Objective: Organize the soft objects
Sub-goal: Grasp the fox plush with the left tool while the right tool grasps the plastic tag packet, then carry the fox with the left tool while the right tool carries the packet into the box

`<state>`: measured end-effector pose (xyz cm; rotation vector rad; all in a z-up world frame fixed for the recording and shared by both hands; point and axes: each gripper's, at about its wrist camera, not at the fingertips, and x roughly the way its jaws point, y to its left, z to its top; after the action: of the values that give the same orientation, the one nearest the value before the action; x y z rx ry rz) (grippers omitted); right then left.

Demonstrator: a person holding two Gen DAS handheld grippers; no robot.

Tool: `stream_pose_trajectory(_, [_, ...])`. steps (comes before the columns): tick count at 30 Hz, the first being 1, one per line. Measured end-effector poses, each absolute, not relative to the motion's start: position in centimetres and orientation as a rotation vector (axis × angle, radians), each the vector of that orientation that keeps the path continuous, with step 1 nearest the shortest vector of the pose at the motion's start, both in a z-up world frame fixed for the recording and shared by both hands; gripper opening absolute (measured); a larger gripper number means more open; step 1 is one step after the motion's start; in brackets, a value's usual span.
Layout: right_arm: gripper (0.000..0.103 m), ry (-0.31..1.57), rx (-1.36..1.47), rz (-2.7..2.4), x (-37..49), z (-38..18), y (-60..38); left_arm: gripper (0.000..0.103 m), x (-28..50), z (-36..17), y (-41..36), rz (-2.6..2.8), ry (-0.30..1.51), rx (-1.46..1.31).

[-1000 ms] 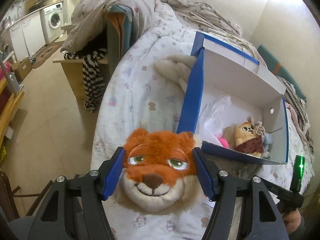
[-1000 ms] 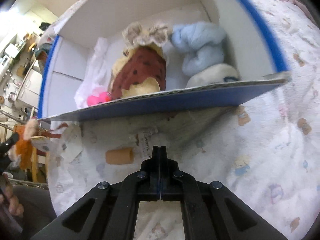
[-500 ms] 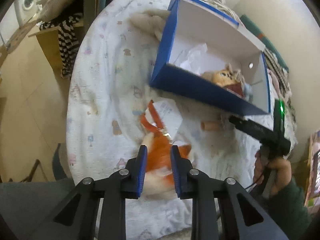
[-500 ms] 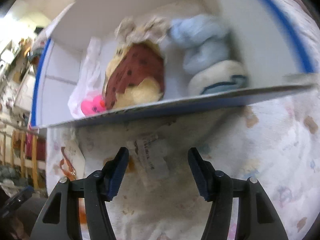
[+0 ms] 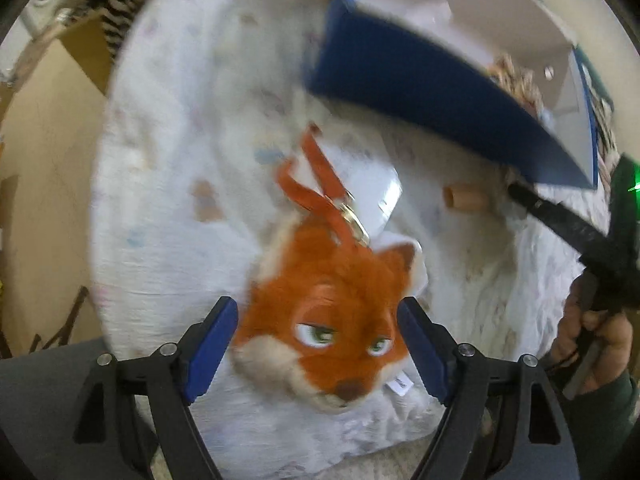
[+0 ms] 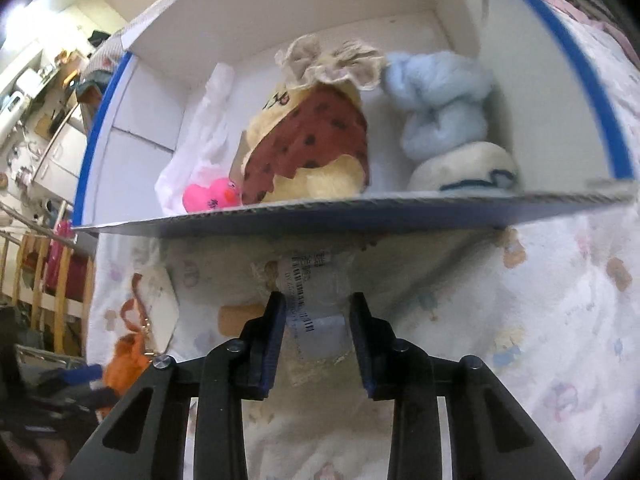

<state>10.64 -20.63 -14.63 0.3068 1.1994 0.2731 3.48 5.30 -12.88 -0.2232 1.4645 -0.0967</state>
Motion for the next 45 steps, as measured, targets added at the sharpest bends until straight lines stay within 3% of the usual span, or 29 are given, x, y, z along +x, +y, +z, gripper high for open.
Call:
stream_pose_trajectory(2, [0.034, 1.200, 0.330, 0.272, 10.1, -14.3, -21.3, 0.081, 3.8, -13.7, 4.0, -0.108, 1.477, -0.160])
stream_pose_trajectory(5, [0.034, 1.190, 0.355, 0.277, 9.4, -13.7, -22.3, 0.097, 4.3, -15.9, 2.2, -0.115, 1.554, -0.062])
stream_pose_trajectory(9, [0.034, 1.194, 0.392, 0.291, 8.4, -13.0, -24.1, 0.100, 4.3, -18.6, 0.9, -0.103, 1.601, 0.049])
stream_pose_trajectory(11, [0.034, 1.200, 0.423, 0.306, 7.9, -12.7, -25.4, 0.097, 4.2, -18.4, 0.3, -0.108, 1.576, 0.084])
stream_pose_trajectory(12, [0.034, 1.198, 0.436, 0.316, 7.6, -12.5, -25.8, 0.089, 4.1, -18.2, 0.1, -0.120, 1.566, 0.090])
stream_pose_trajectory(15, [0.034, 1.176, 0.471, 0.337, 6.6, -11.7, -25.6, 0.079, 4.1, -17.2, 0.4, -0.141, 1.548, 0.063])
stream_pose_trajectory(19, [0.034, 1.108, 0.483, 0.372, 4.7, -8.9, -26.3, 0.079, 3.4, -13.9, 1.6, -0.155, 1.454, -0.004])
stream_pose_trajectory(27, [0.034, 0.985, 0.394, 0.389, 2.9, -2.3, -27.2, 0.079, 0.2, -2.2, 2.6, -0.233, 1.181, -0.026])
stream_pose_trajectory(35, [0.034, 0.881, 0.338, 0.396, 3.5, 3.9, -27.2, 0.079, 1.9, 8.1, 2.8, -0.255, 0.955, -0.034])
stream_pose_trajectory(45, [0.034, 0.861, 0.309, 0.375, 8.6, 5.0, -26.5, 0.079, 10.7, 11.3, 0.0, -0.275, 0.869, -0.026])
